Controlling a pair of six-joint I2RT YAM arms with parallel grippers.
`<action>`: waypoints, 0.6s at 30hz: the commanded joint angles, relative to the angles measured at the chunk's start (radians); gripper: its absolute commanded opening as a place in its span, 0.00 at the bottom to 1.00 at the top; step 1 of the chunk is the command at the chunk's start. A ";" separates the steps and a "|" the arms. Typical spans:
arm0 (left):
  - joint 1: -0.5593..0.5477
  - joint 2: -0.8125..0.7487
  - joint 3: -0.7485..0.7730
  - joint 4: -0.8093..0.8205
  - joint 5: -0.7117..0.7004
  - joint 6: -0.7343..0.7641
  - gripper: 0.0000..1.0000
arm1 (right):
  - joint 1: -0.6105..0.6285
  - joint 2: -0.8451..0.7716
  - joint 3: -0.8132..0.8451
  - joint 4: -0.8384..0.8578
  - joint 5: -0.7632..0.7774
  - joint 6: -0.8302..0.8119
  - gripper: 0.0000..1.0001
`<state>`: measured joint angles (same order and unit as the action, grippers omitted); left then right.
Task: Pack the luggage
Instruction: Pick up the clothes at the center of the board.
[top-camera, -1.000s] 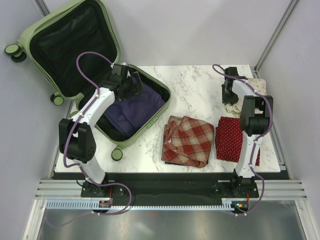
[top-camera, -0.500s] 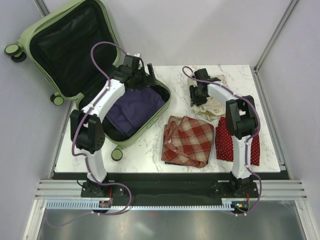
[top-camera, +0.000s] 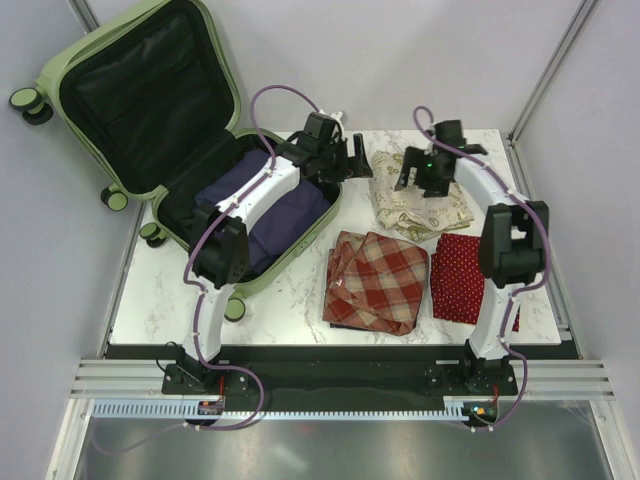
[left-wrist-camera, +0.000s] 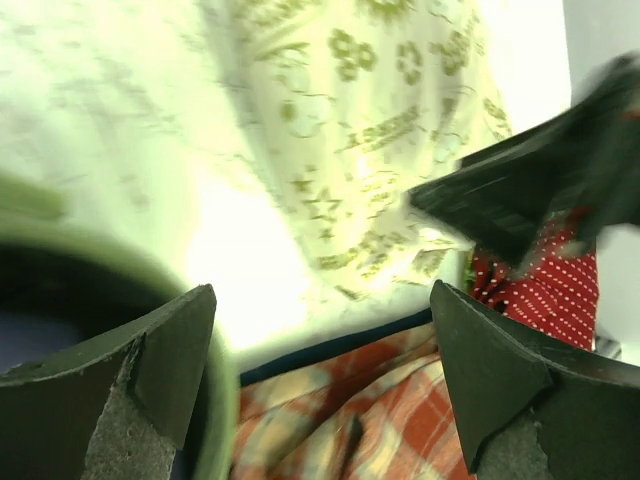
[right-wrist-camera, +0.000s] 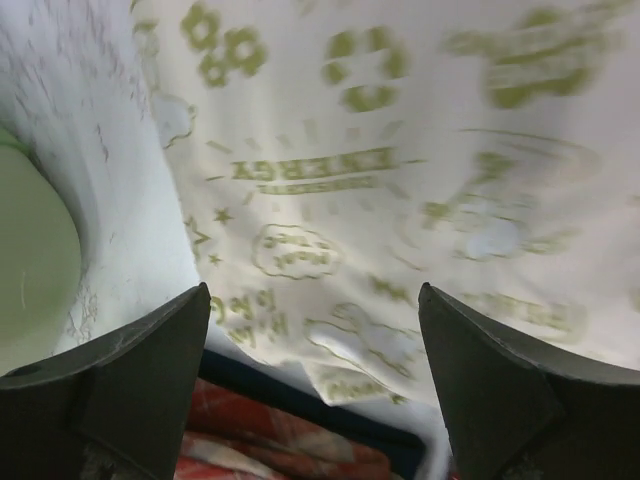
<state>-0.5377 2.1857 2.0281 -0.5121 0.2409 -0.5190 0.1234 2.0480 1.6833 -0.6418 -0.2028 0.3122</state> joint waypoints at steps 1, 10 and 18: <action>-0.041 0.048 0.063 0.105 0.081 -0.048 0.95 | -0.073 -0.114 -0.040 0.033 0.019 0.010 0.92; -0.080 0.213 0.119 0.221 0.135 -0.072 0.95 | -0.108 -0.042 -0.152 0.088 0.082 0.013 0.91; -0.097 0.281 0.138 0.205 0.029 -0.104 0.95 | -0.119 -0.038 -0.132 0.087 0.101 0.013 0.92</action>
<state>-0.6258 2.4481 2.1143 -0.3347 0.3161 -0.5838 0.0101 2.0274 1.5242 -0.5812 -0.1299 0.3161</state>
